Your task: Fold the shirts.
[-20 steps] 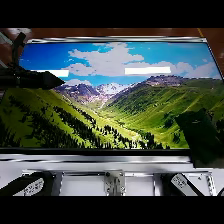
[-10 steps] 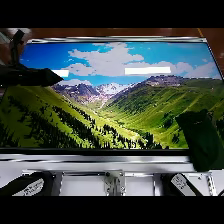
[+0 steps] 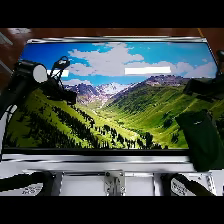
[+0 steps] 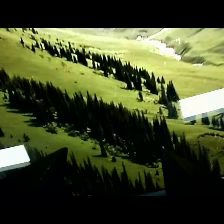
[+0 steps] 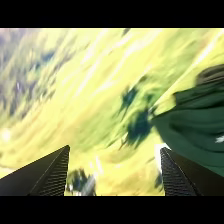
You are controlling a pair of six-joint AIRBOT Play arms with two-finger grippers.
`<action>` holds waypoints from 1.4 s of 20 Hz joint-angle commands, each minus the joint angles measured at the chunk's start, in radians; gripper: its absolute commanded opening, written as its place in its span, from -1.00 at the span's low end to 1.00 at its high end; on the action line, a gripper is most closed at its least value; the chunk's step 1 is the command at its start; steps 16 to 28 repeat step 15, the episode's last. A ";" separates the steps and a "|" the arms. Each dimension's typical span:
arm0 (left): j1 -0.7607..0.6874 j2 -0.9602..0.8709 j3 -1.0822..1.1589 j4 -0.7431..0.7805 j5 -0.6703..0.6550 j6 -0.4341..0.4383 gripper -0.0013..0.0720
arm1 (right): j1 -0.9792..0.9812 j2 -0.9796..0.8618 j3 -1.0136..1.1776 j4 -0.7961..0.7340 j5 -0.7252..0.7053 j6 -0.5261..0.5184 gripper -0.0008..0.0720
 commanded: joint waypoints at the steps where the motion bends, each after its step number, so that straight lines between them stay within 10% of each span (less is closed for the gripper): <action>1: -0.025 -0.036 0.006 0.056 -0.033 -0.022 0.93 | 0.126 -0.061 0.003 -0.026 0.038 0.034 0.94; 28: -0.026 -0.045 0.006 0.056 0.053 -0.018 0.93 | 0.163 -0.063 0.003 -0.005 0.036 0.033 0.94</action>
